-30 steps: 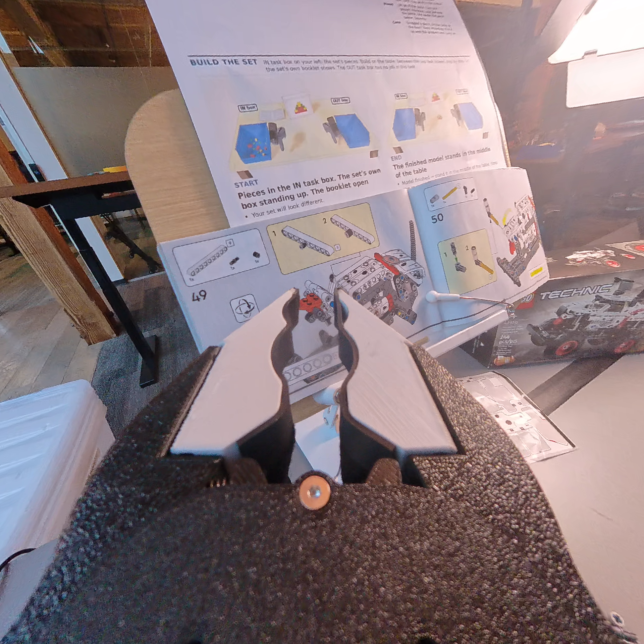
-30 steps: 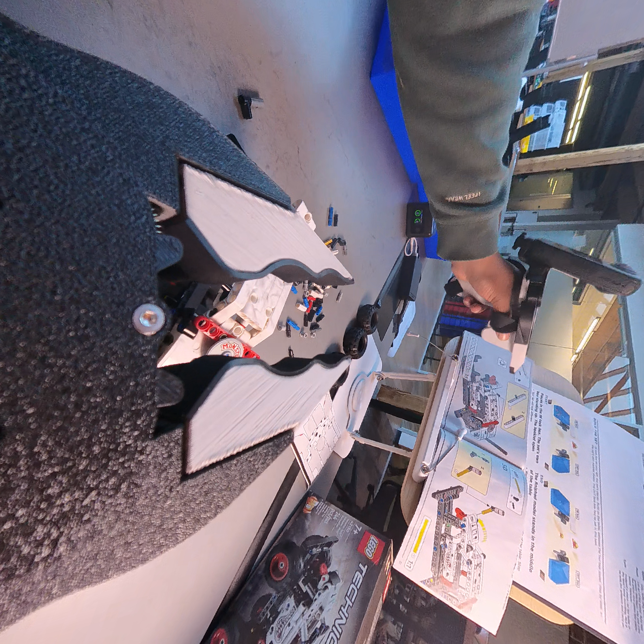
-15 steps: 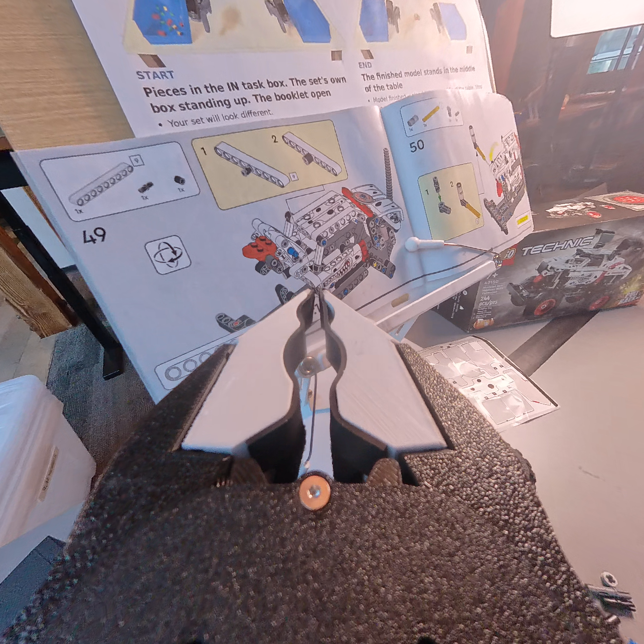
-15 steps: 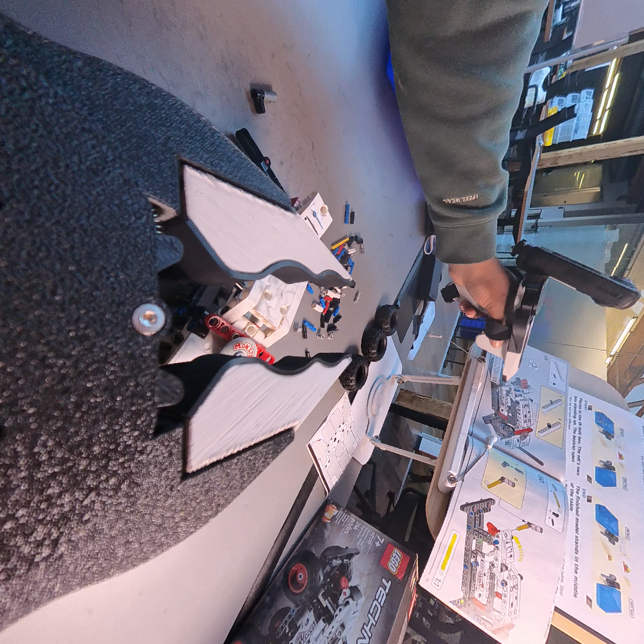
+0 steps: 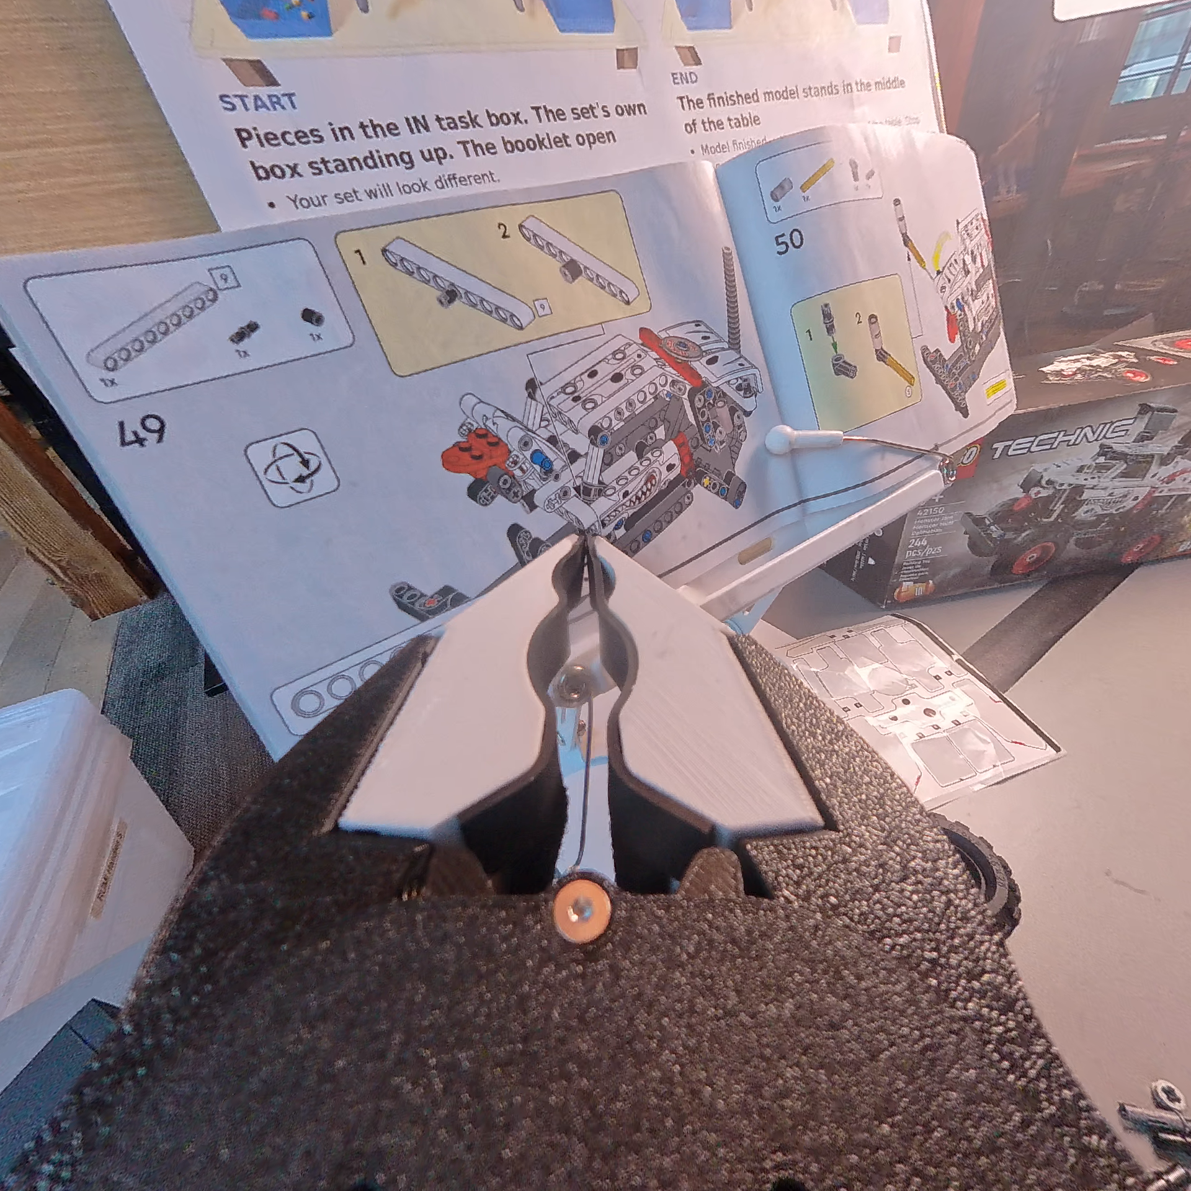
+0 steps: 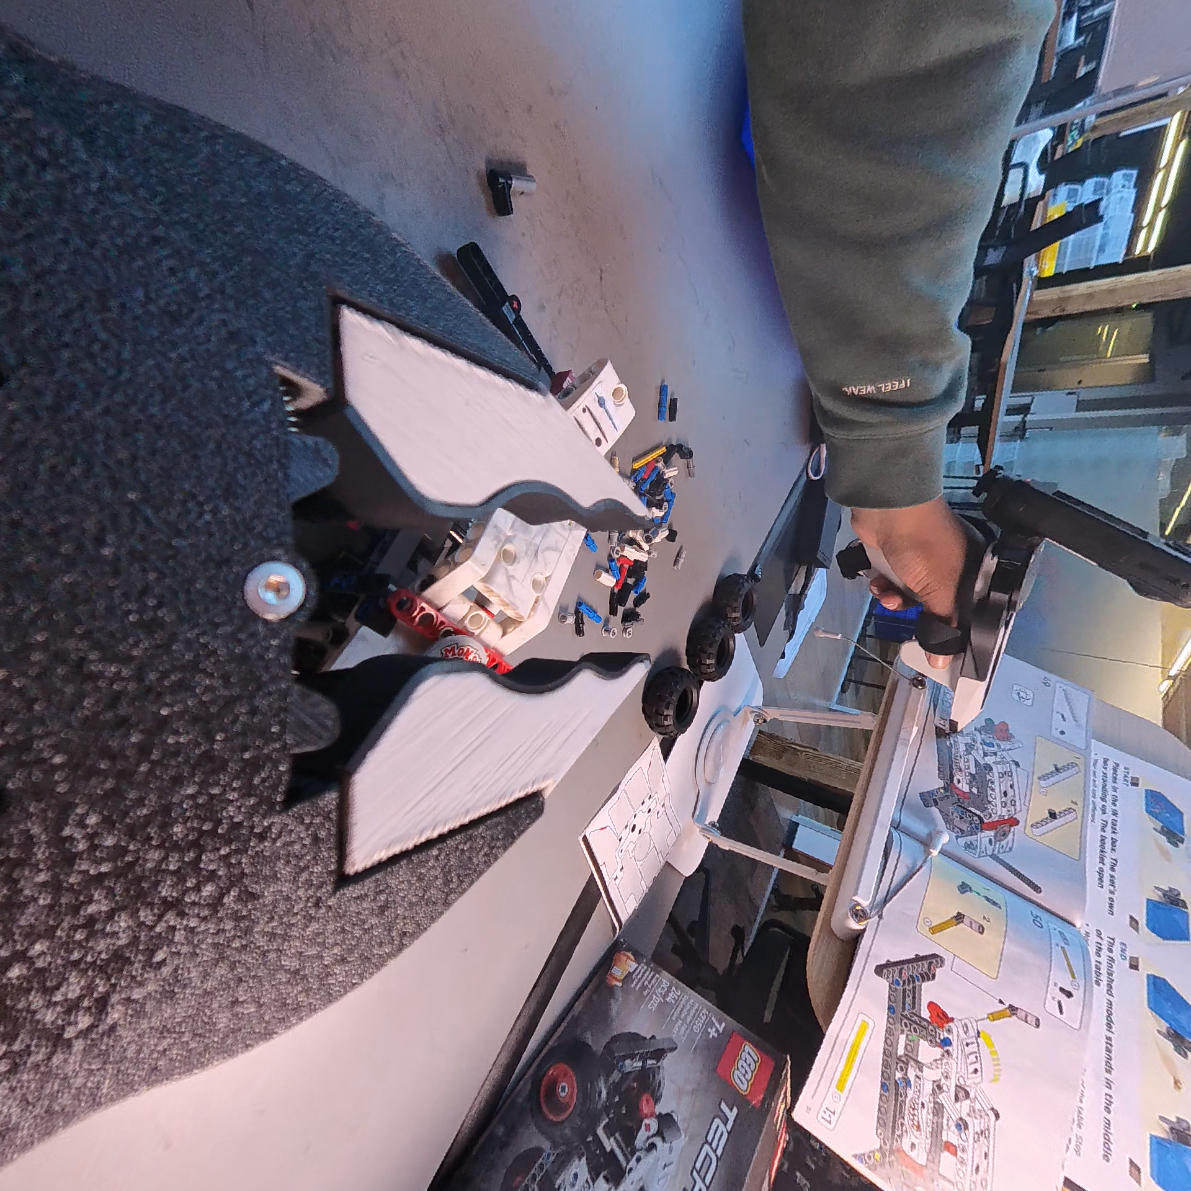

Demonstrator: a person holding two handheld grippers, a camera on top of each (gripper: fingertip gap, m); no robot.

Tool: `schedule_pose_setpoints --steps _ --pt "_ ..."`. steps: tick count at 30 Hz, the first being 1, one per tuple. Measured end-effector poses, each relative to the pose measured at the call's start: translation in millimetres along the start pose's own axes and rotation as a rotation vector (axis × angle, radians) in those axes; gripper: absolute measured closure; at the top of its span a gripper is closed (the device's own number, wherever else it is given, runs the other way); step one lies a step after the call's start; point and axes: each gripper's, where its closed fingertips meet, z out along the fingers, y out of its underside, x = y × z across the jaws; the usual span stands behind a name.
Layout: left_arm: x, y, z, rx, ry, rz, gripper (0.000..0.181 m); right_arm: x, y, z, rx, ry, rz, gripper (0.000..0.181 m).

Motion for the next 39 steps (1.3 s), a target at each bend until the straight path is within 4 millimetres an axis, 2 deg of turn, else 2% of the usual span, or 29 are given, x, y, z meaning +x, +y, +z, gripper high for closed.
schedule_pose_setpoints --steps 5,14,18,19,21,24,28,31,35,37,39 --pt "-3.0 -5.1 -0.4 0.014 -0.003 -0.002 0.18 -0.9 1.7 0.8 -0.006 -0.005 -0.001 0.144" --pt "-34.1 -43.2 -2.2 0.061 -0.078 -0.006 0.177 -1.3 0.4 0.8 -0.002 -0.005 0.001 0.144" --pt "-29.1 -54.1 -2.4 0.067 -0.061 0.001 0.176 -1.2 0.5 0.5 -0.004 -0.004 -0.005 0.144" --pt "-20.3 -51.6 -4.4 0.064 -0.026 -0.014 0.178 -0.8 0.1 0.2 -0.003 -0.003 -0.006 0.144" --pt "10.1 -37.3 -12.7 0.029 0.091 -0.035 0.178 -0.7 0.5 -0.2 -0.009 -0.004 -0.011 0.144" --pt "69.9 -10.0 -39.6 -0.023 0.297 -0.053 0.171 -3.1 6.0 -0.1 -0.054 -0.022 -0.033 0.141" --pt "156.2 28.3 -101.8 -0.11 0.567 0.027 0.156 -2.8 -1.4 -3.3 -0.023 -0.024 -0.038 0.141" --pt "207.5 62.0 -153.5 -0.187 0.693 0.112 0.147 0.7 -3.5 -5.0 -0.024 -0.018 -0.037 0.142" --pt "256.1 86.7 -207.0 -0.253 0.808 0.102 0.138 0.6 -5.6 -6.8 -0.021 -0.023 -0.056 0.143" --pt "273.3 91.5 -220.9 -0.267 0.834 0.086 0.124 0.1 -8.0 -8.5 -0.016 -0.017 -0.087 0.143" --pt "286.2 97.8 -224.9 -0.29 0.825 0.085 0.098 1.2 -12.0 -10.7 -0.002 0.0 -0.111 0.143"
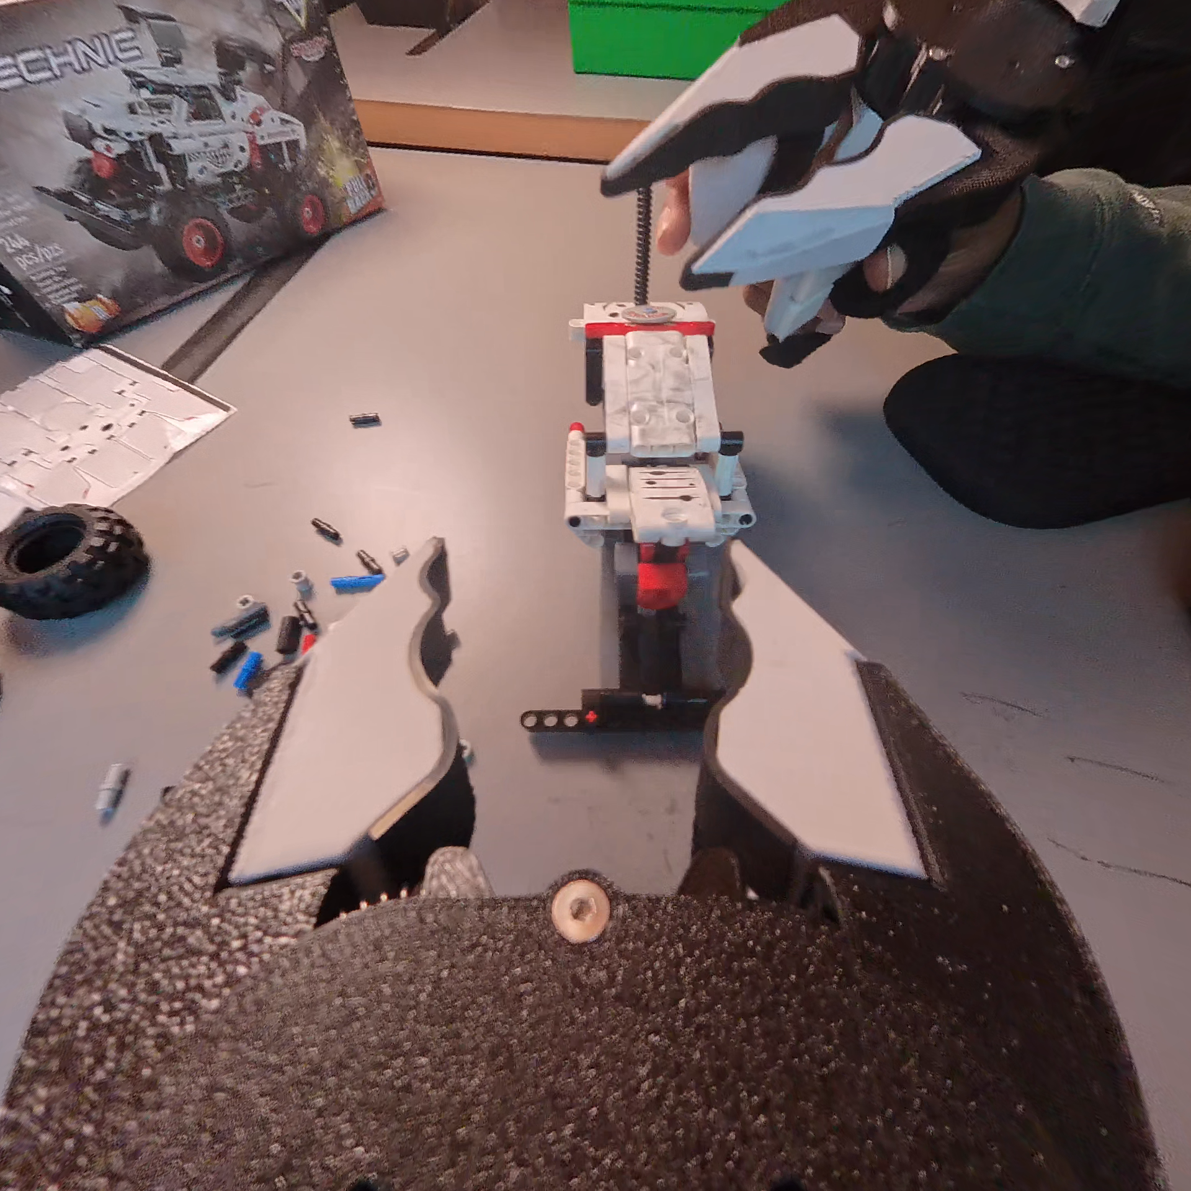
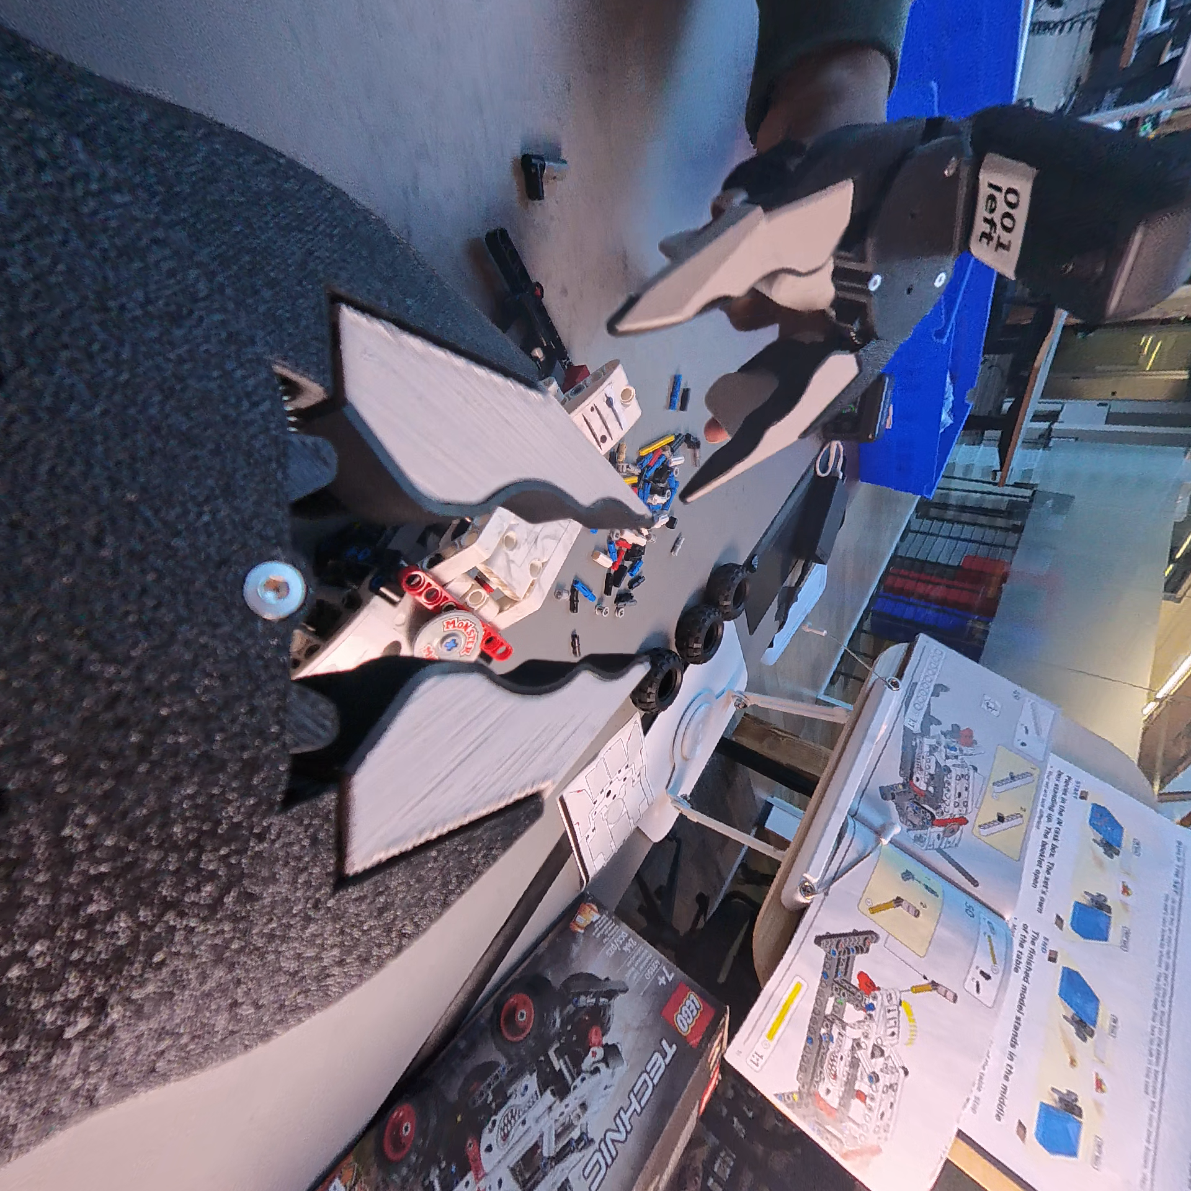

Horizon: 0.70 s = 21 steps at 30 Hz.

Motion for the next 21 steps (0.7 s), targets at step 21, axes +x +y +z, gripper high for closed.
schedule_pose_setpoints --steps 21 --pt "27.1 7.3 49.8 -0.098 -0.071 0.02 0.099 3.7 2.3 -5.0 -0.017 0.05 -0.042 0.143"
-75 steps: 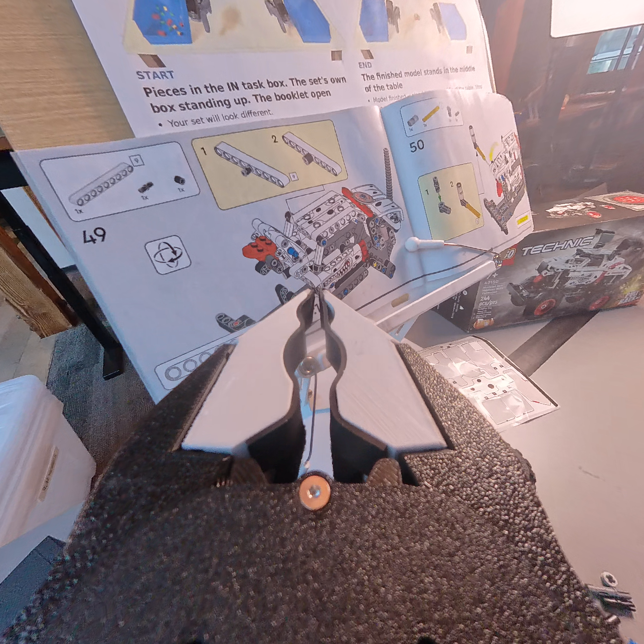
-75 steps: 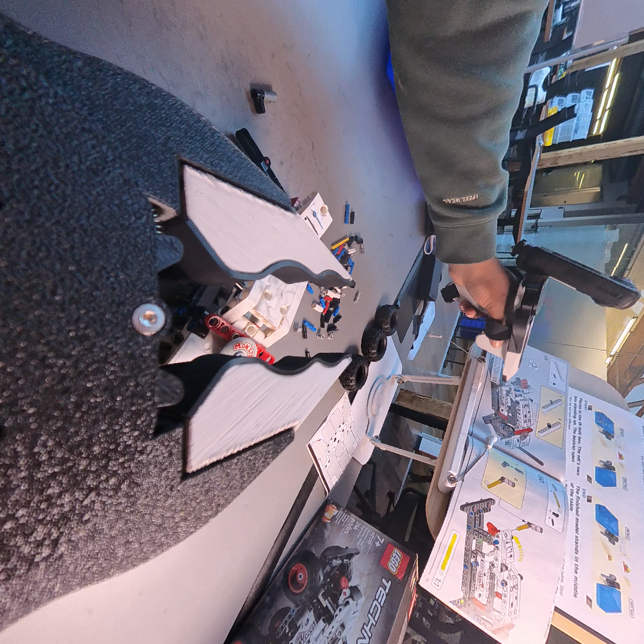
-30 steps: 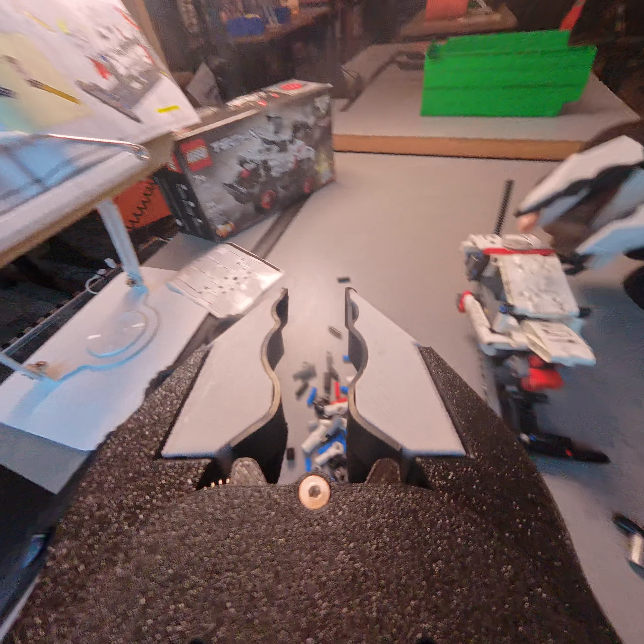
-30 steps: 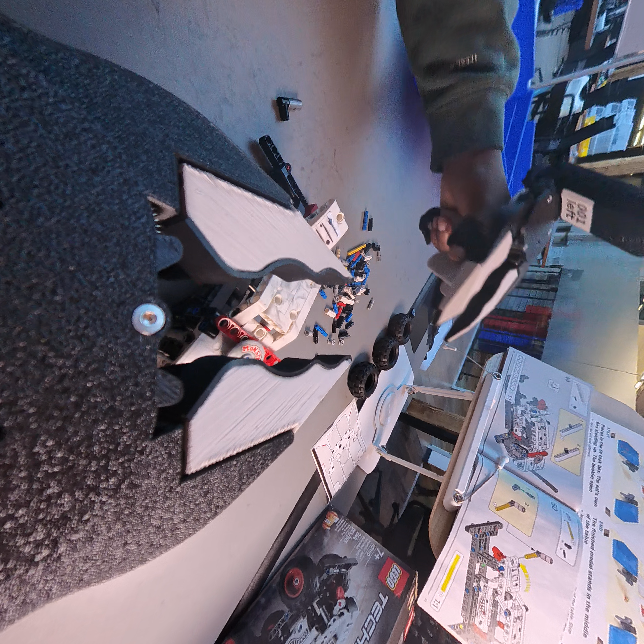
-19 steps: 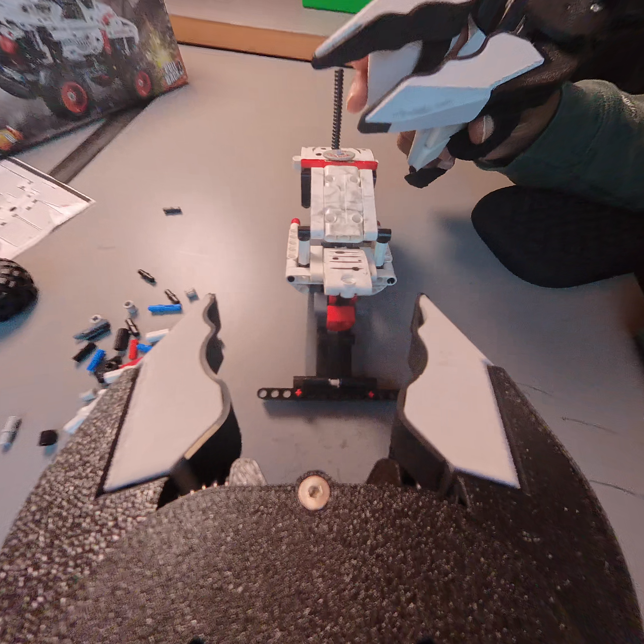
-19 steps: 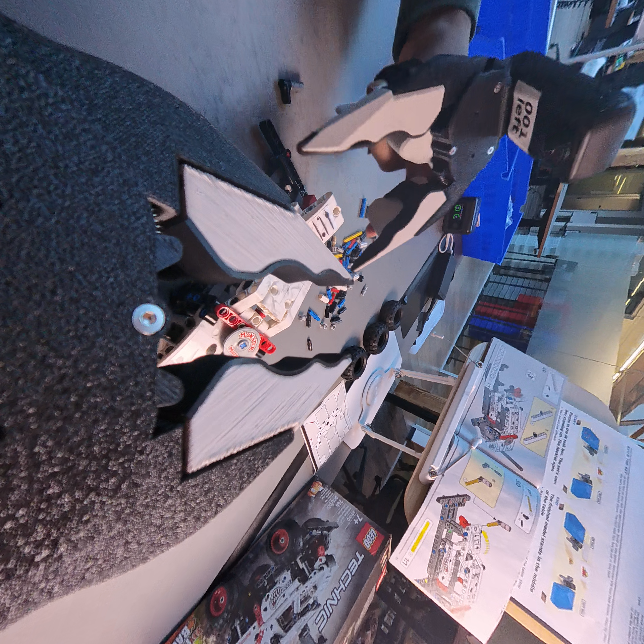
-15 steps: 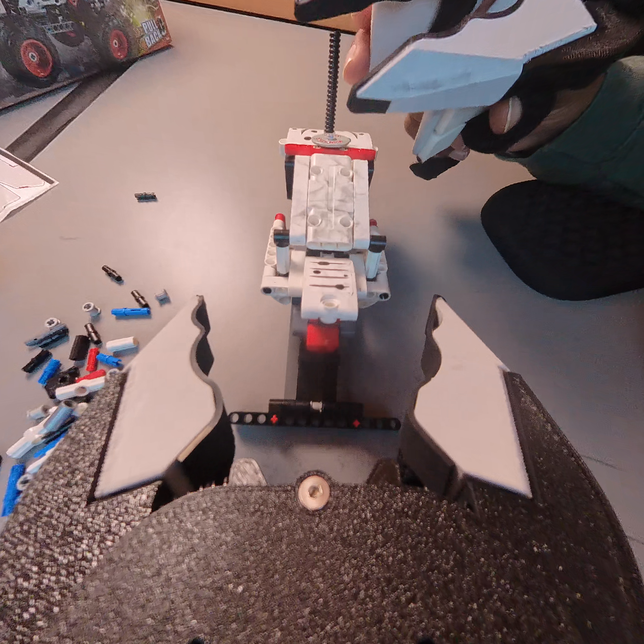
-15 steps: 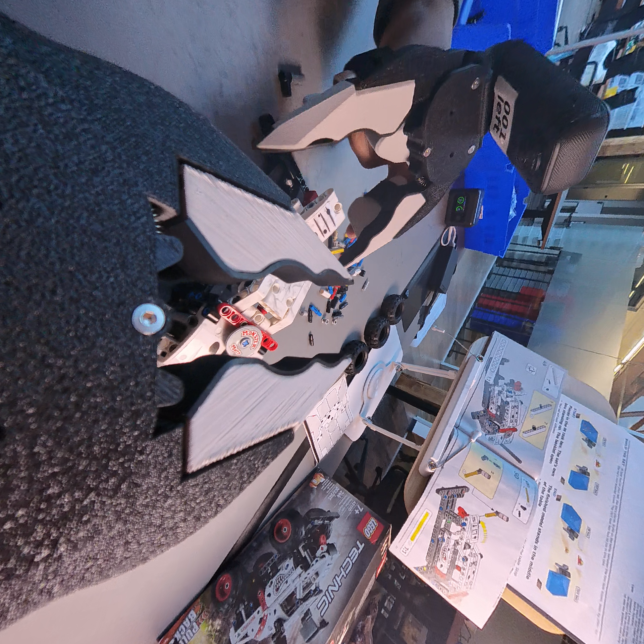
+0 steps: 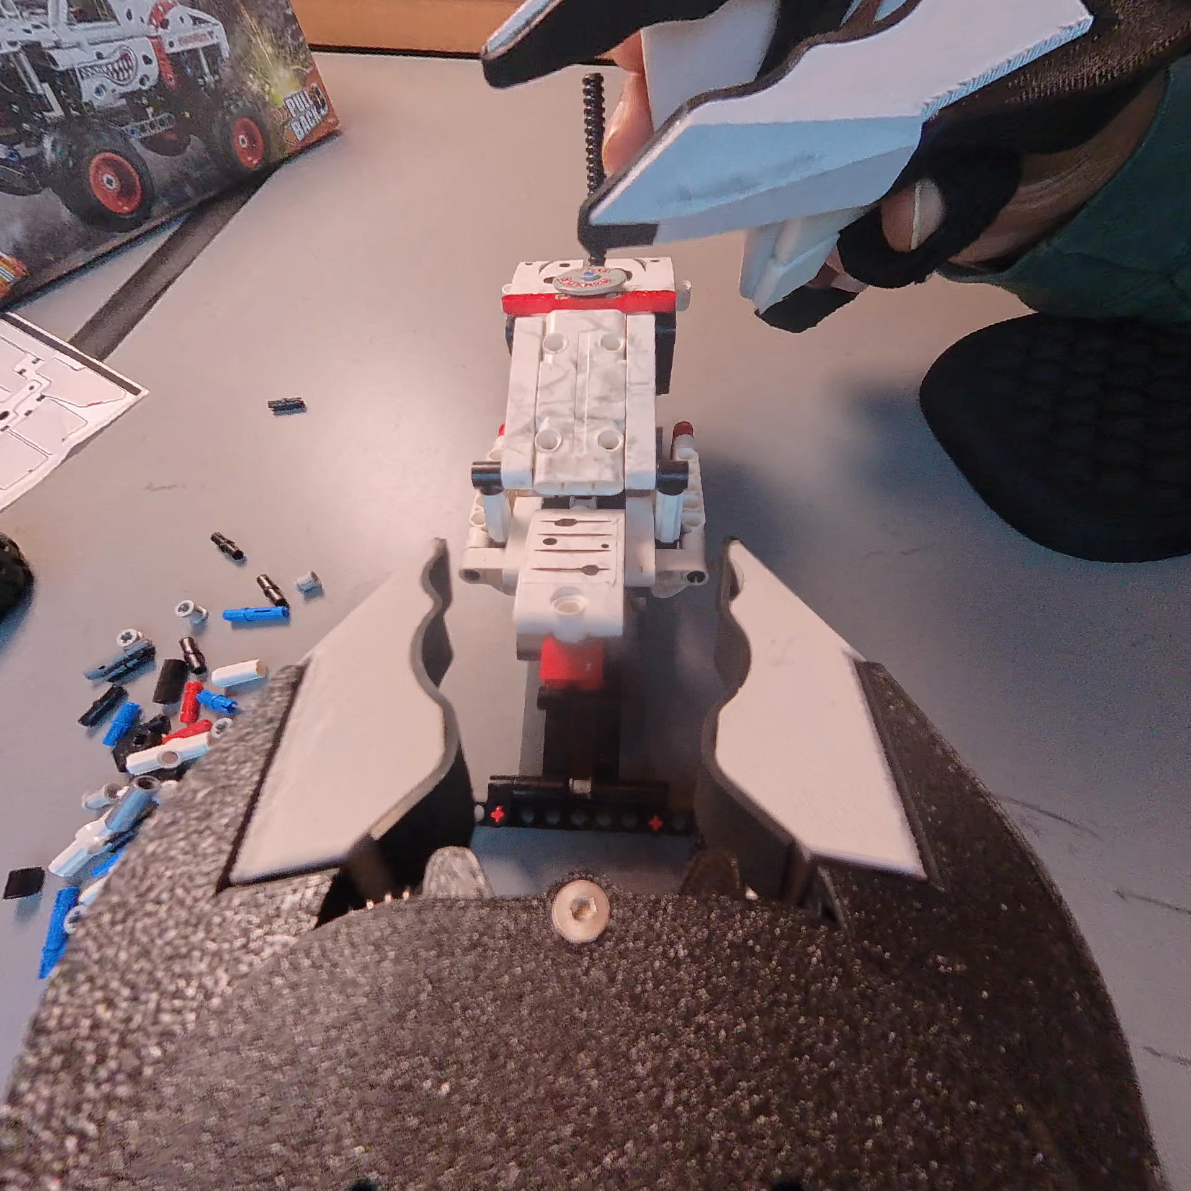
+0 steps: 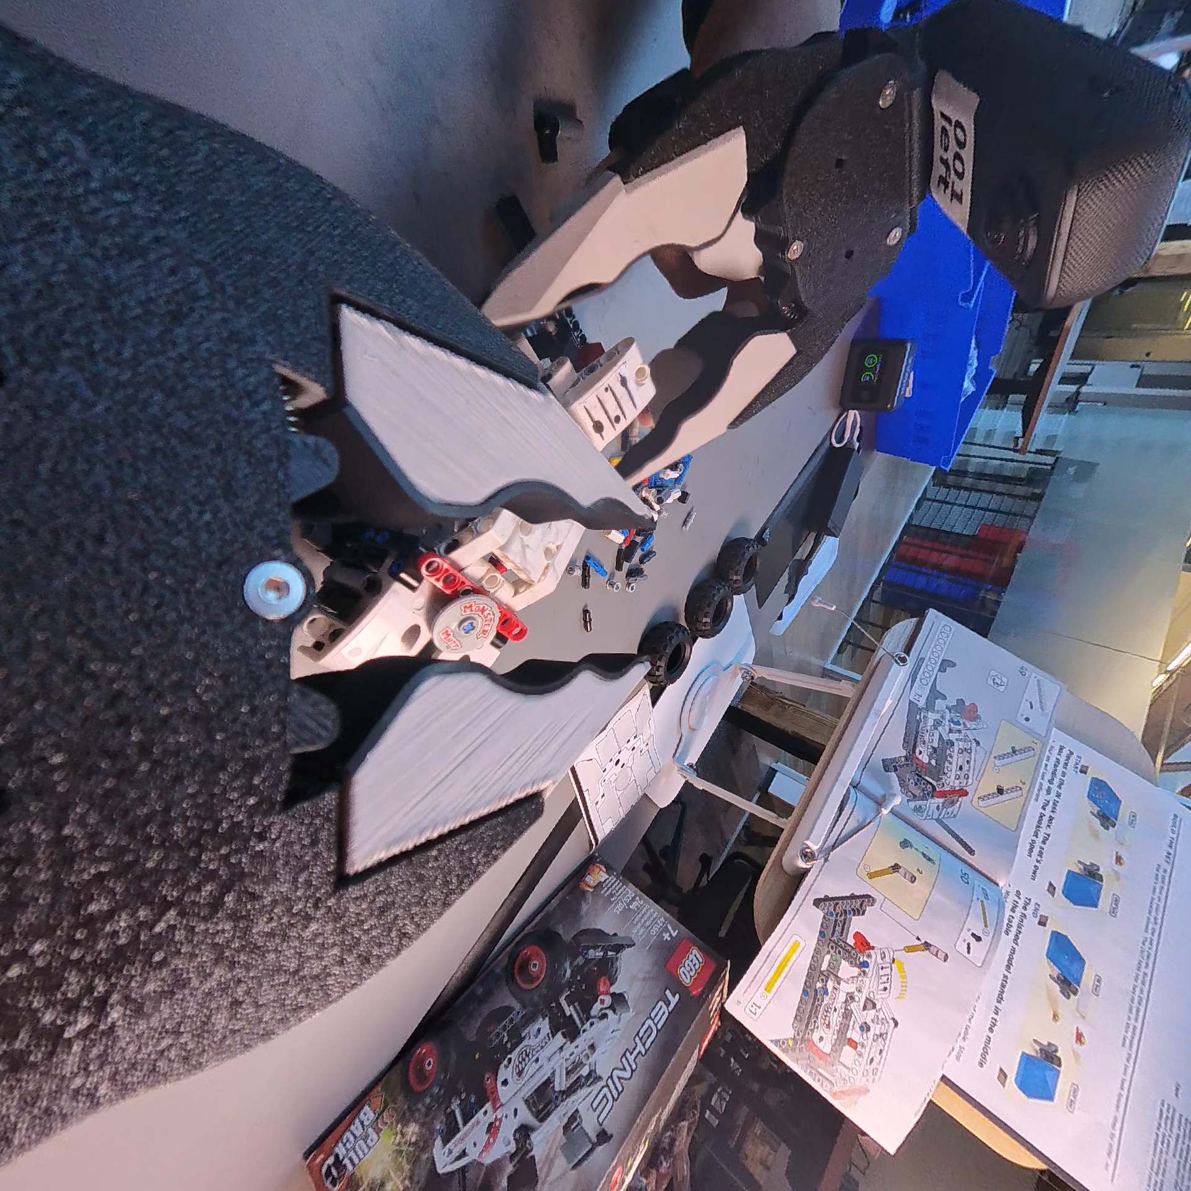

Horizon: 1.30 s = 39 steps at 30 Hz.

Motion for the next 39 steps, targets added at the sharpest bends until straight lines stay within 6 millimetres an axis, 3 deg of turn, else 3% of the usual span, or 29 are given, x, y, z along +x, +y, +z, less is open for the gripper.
schedule_pose_setpoints --steps 2,3,4,7,12,16,20,24,29,33,36,39 --pt "1.6 3.0 3.4 -0.029 -0.008 0.01 0.072 0.0 0.0 -0.1 0.0 0.0 -0.001 0.143" --pt "3.4 3.8 5.0 -0.031 -0.001 0.007 0.07 -0.1 0.2 0.0 0.0 -0.001 0.001 0.143" --pt "3.8 5.2 6.5 -0.035 -0.001 0.007 0.072 -0.1 0.4 0.2 -0.001 -0.002 0.003 0.143" --pt "2.8 5.0 5.6 -0.021 -0.004 0.013 0.101 -0.2 1.4 0.2 -0.005 -0.002 -0.001 0.143" --pt "4.1 5.5 5.2 -0.023 0.005 0.007 0.101 -1.3 3.0 0.9 -0.011 -0.006 -0.002 0.143" --pt "4.0 2.4 4.6 -0.005 0.009 -0.016 0.081 -2.7 3.7 1.1 -0.014 -0.014 -0.006 0.143" --pt "5.4 2.0 3.3 0.007 0.024 -0.03 0.102 -4.1 5.1 1.4 -0.022 -0.021 -0.012 0.141" --pt "6.8 3.0 1.7 -0.007 0.028 -0.028 0.103 -7.0 6.0 0.7 -0.03 -0.043 -0.019 0.14" --pt "23.1 7.7 -8.2 -0.04 0.055 0.01 0.103 -39.9 24.7 -11.8 -0.21 -0.309 -0.175 0.128" --pt "39.7 13.7 -17.7 -0.049 0.079 0.016 0.103 -74.5 25.7 -35.4 -0.385 -0.608 -0.238 0.103" --pt "45.3 14.8 -20.3 -0.035 0.078 0.013 0.103 -86.9 33.8 -33.7 -0.538 -0.715 -0.338 0.091" --pt "46.2 14.7 -20.5 -0.025 0.077 0.011 0.103 -95.6 42.7 -19.6 -0.643 -0.771 -0.448 0.093"
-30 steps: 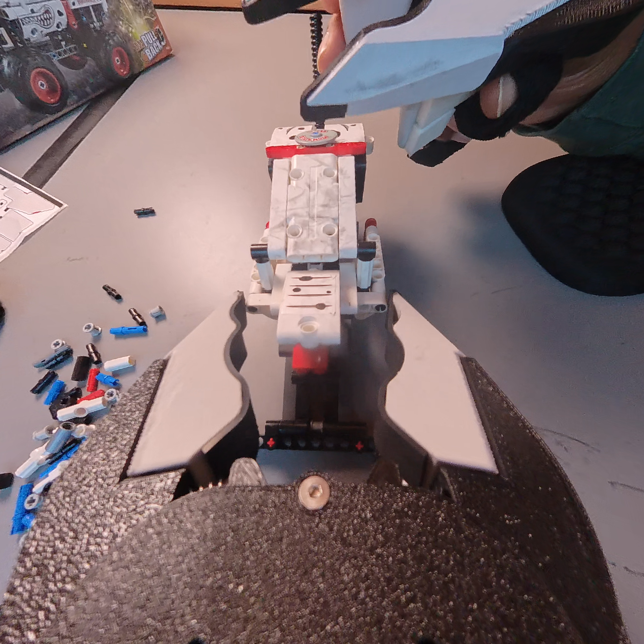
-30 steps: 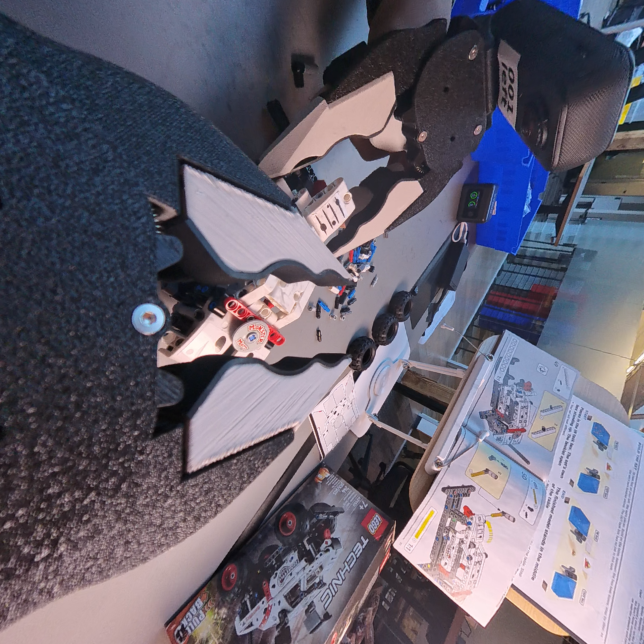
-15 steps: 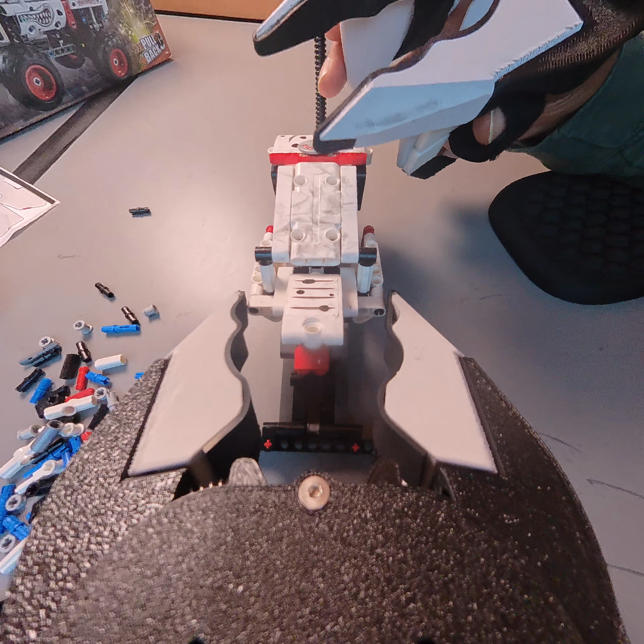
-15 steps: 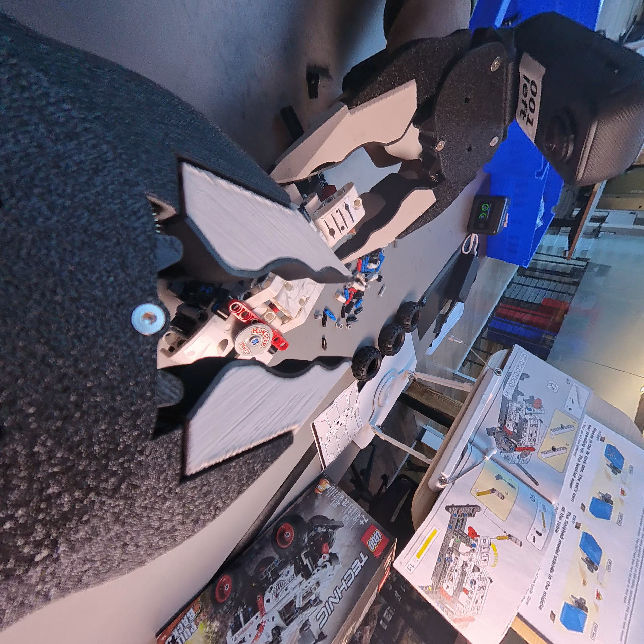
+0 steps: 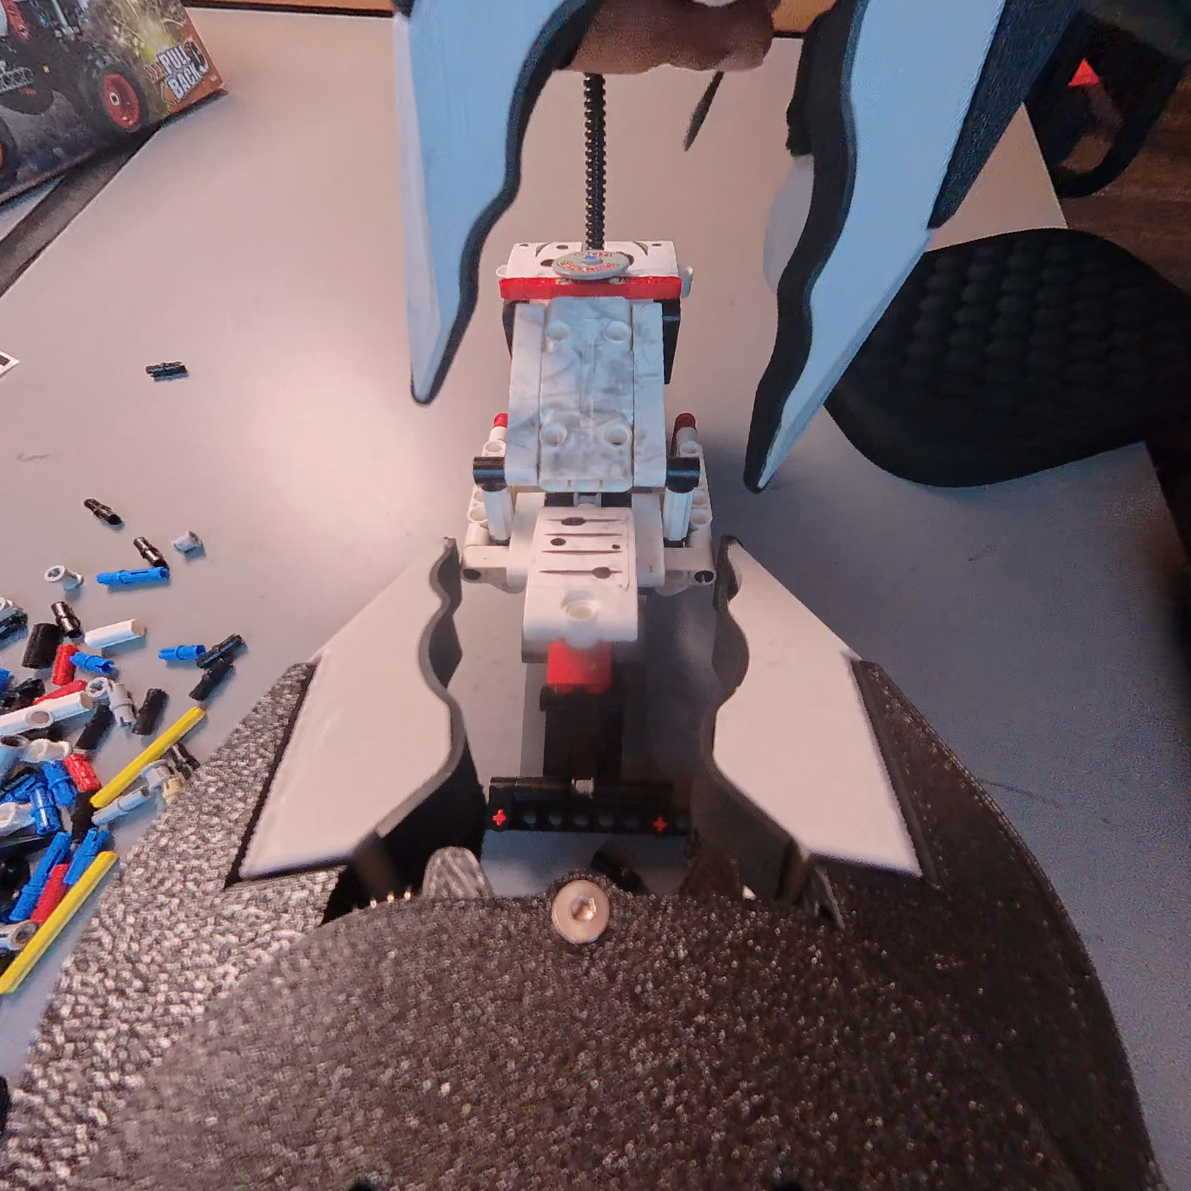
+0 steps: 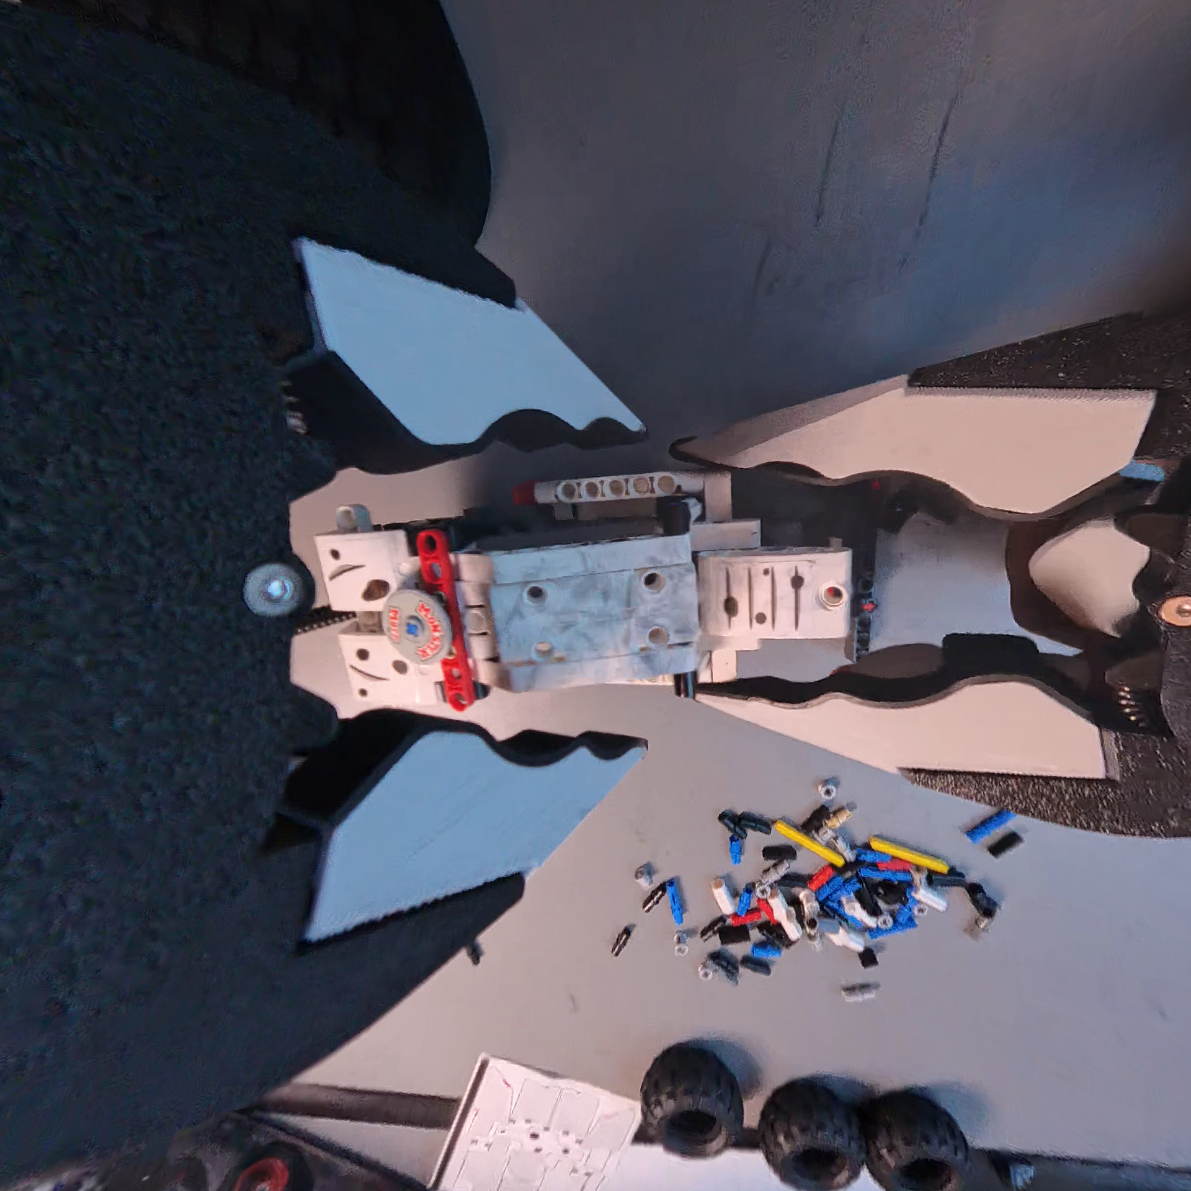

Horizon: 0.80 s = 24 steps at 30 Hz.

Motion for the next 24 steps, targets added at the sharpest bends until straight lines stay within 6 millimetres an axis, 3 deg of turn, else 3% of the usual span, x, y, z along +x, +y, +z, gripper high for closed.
schedule_pose_setpoints --steps 8,22,24 --pt "4.2 2.3 -3.7 0.018 0.017 0.008 0.103 -13.3 7.0 32.0 -0.211 -0.17 -0.059 0.1" --pt "1.4 9.3 -13.9 -0.007 0.036 -0.003 0.105 -14.7 7.3 32.2 -0.154 -0.161 0.039 0.105" --pt "-7.3 16.7 -25.8 0.02 0.0 0.022 0.141 -16.0 10.8 28.6 -0.14 -0.164 0.036 0.106"
